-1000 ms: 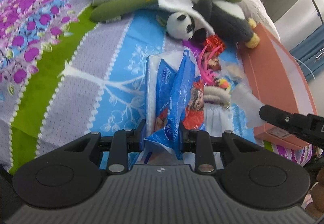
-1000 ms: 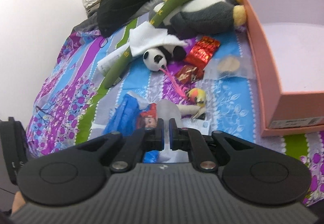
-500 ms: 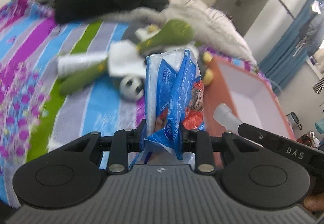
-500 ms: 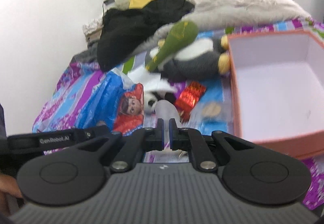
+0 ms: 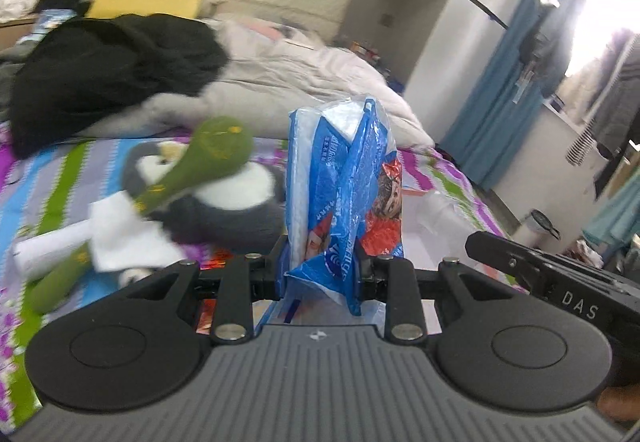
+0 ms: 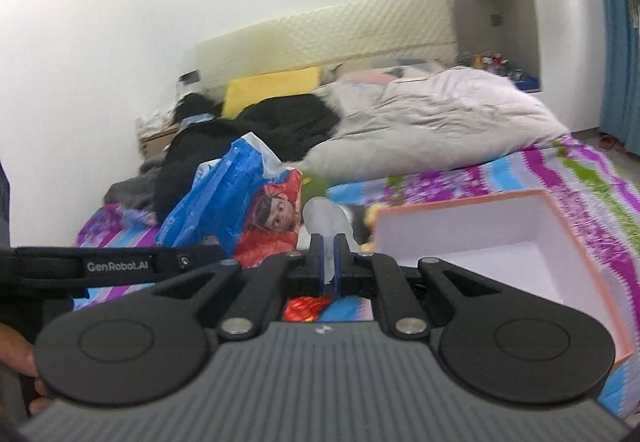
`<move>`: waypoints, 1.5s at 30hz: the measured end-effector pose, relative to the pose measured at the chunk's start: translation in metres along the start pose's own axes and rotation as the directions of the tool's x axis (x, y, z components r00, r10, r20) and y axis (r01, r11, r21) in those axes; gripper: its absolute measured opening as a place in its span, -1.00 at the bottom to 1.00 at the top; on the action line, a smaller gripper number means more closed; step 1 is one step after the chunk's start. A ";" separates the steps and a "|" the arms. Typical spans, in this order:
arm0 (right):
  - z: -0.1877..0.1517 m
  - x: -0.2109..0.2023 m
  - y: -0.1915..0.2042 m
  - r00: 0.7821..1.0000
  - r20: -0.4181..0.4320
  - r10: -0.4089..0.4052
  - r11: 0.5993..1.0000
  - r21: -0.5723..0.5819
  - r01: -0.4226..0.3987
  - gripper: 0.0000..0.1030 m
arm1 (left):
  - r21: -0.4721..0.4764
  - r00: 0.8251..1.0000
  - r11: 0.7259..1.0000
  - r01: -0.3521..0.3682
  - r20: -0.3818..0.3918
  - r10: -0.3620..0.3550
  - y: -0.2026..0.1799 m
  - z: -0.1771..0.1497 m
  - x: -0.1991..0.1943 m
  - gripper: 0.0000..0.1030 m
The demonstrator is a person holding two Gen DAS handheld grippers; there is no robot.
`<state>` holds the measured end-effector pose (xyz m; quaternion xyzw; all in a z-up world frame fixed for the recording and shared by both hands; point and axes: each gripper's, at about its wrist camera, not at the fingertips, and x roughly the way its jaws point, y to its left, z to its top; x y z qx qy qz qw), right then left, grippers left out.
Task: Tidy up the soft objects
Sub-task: 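Carry the tissue pack with the left tool over the orange box, then open the left tool to drop the tissue pack into the box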
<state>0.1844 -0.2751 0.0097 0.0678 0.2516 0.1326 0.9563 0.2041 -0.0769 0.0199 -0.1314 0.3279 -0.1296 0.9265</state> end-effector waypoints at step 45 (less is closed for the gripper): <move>-0.019 0.031 -0.106 0.967 -0.174 -0.185 0.974 0.099 0.204 -0.22 | 0.195 0.979 0.975 0.104 -0.195 -0.066 -0.063 0.017 0.112 0.13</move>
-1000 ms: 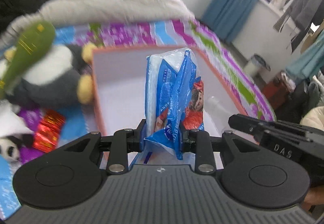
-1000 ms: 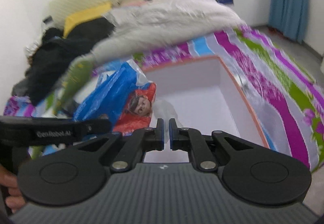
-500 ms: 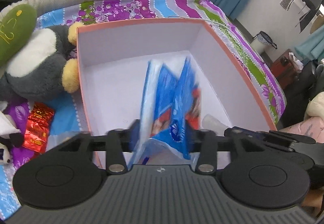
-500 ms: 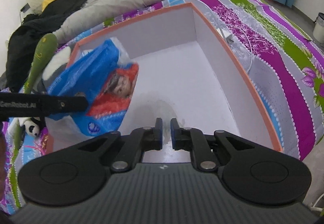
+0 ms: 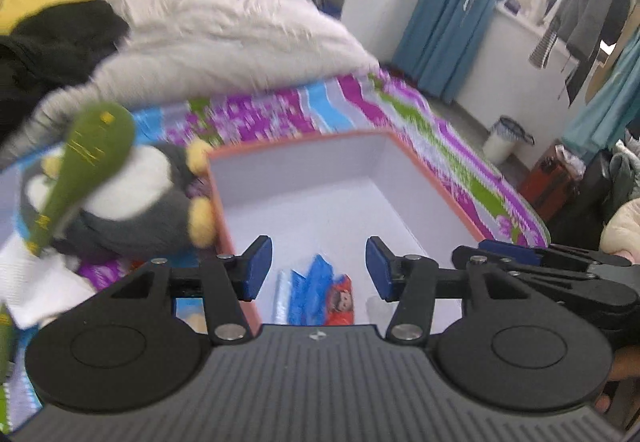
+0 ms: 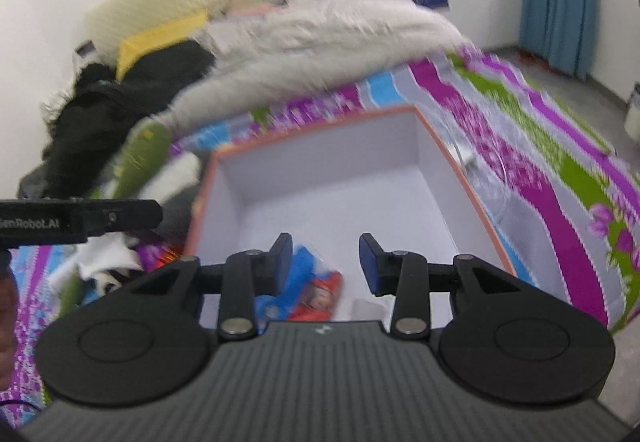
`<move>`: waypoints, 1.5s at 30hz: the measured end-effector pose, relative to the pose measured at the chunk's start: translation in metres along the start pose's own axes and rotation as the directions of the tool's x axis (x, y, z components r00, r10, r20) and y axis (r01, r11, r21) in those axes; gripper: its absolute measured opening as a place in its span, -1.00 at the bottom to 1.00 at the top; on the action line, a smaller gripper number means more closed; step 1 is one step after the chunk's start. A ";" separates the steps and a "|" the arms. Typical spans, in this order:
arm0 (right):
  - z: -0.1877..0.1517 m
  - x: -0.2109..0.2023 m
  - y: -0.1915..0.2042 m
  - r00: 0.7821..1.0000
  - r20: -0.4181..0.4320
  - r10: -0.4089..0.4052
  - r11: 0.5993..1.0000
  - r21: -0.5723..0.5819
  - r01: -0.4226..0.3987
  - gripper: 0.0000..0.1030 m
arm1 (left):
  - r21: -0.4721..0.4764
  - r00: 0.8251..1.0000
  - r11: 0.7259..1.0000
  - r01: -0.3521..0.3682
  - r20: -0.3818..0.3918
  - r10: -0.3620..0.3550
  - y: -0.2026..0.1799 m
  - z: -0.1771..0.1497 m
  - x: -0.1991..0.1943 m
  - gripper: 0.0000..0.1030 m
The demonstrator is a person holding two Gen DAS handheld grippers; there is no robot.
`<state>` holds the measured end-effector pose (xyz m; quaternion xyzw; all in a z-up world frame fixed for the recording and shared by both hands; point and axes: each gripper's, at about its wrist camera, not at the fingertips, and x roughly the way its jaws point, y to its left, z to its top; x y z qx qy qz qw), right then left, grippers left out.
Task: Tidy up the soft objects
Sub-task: 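Open the left tool to drop the tissue pack into the box, then grasp the white face mask with the right tool while the left tool reaches the hair tie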
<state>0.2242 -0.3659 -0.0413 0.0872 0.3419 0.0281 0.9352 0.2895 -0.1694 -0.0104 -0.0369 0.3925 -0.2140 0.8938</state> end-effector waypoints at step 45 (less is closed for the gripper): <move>-0.182 -0.089 0.154 0.980 -0.074 0.186 0.975 -0.112 -0.194 -0.22 | -0.249 0.984 0.954 -0.164 0.032 0.178 0.107 -0.234 -0.168 0.13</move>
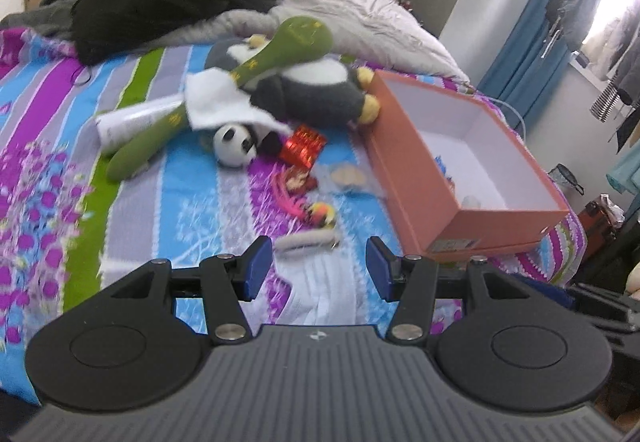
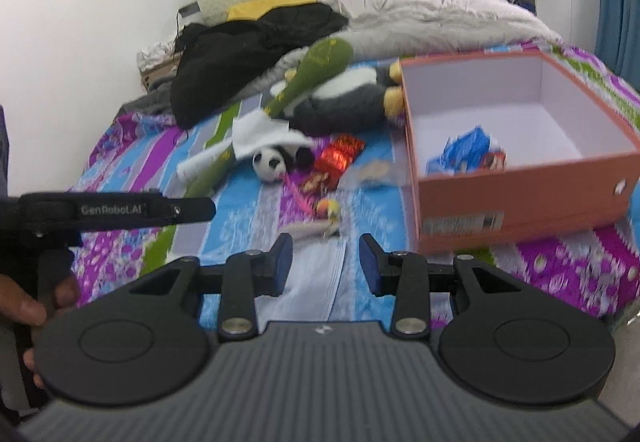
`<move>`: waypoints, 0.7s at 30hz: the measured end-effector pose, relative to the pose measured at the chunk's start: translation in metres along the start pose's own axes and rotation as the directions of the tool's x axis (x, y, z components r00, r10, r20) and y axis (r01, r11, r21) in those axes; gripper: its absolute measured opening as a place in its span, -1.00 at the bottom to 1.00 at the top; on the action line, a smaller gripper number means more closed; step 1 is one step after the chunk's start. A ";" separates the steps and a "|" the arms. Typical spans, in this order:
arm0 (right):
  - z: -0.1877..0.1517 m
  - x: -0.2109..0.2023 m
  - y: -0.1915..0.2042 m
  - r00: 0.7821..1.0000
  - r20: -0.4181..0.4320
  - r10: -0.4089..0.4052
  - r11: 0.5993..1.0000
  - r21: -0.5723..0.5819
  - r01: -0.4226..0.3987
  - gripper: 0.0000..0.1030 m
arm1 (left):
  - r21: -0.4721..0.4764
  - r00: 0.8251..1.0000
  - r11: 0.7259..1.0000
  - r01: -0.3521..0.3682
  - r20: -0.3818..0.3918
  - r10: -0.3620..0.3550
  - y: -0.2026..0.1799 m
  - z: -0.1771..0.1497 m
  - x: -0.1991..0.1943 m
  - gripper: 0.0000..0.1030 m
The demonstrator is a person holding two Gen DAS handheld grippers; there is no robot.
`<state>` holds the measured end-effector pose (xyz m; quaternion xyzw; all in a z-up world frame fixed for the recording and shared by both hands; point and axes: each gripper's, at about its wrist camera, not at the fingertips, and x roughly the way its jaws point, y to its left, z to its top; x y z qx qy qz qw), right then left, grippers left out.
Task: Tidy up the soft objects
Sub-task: 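Grasp the white face mask with the right tool while the left tool reaches the hair tie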
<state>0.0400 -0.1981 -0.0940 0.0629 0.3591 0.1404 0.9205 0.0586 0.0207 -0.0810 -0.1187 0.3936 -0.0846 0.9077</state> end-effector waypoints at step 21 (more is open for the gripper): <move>-0.026 0.078 -0.001 0.983 -0.183 0.010 0.998 0.055 0.000 0.19 | -0.031 0.990 0.999 -0.041 -0.137 0.036 0.033 -0.001 0.077 0.13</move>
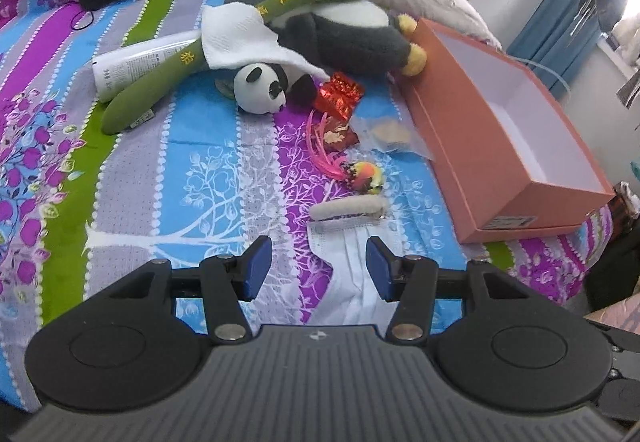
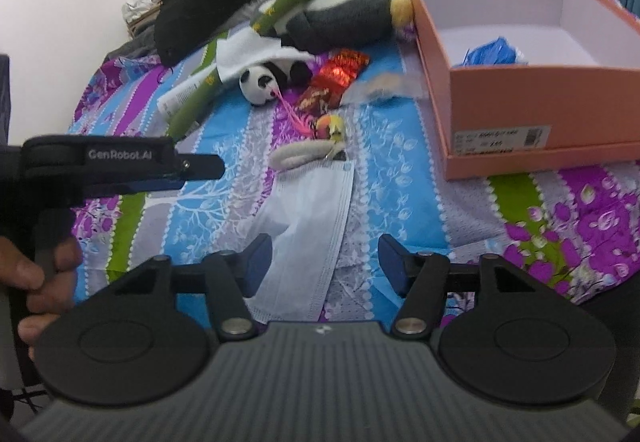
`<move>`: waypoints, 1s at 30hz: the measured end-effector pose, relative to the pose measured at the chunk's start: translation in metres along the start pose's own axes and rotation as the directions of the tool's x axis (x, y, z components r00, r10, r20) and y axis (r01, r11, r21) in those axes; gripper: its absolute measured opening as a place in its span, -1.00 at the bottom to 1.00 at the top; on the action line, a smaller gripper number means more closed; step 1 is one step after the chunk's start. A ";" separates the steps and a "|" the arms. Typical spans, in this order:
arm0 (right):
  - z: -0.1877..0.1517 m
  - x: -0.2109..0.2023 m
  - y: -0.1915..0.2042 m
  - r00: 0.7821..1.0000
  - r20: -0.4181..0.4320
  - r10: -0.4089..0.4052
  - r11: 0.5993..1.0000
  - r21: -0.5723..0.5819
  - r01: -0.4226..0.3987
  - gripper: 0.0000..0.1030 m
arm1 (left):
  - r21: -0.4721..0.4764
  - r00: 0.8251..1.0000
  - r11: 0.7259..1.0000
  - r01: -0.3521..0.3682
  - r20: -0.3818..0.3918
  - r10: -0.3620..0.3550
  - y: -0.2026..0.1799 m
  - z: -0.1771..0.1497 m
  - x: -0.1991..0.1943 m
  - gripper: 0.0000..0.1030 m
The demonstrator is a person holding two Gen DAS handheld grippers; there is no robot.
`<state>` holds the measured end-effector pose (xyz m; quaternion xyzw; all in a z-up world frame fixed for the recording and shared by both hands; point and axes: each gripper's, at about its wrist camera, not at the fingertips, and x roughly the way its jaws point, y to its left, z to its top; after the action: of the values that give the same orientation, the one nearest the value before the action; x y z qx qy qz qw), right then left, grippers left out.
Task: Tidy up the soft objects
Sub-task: 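Grasp the white face mask with the right tool while the left tool reaches the hair tie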
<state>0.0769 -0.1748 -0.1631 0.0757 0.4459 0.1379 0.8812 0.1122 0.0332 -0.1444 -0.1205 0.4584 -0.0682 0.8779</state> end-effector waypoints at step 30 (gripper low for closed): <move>0.010 0.096 0.013 0.997 -0.082 -0.014 0.989 -0.147 0.001 -0.59 | -0.027 0.985 0.996 0.085 -0.148 -0.088 0.003 0.045 0.120 0.10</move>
<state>0.1367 -0.1332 -0.2278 0.0030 0.4708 0.1701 0.8657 0.2179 0.0154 -0.2150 -0.1437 0.5176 -0.1104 0.8362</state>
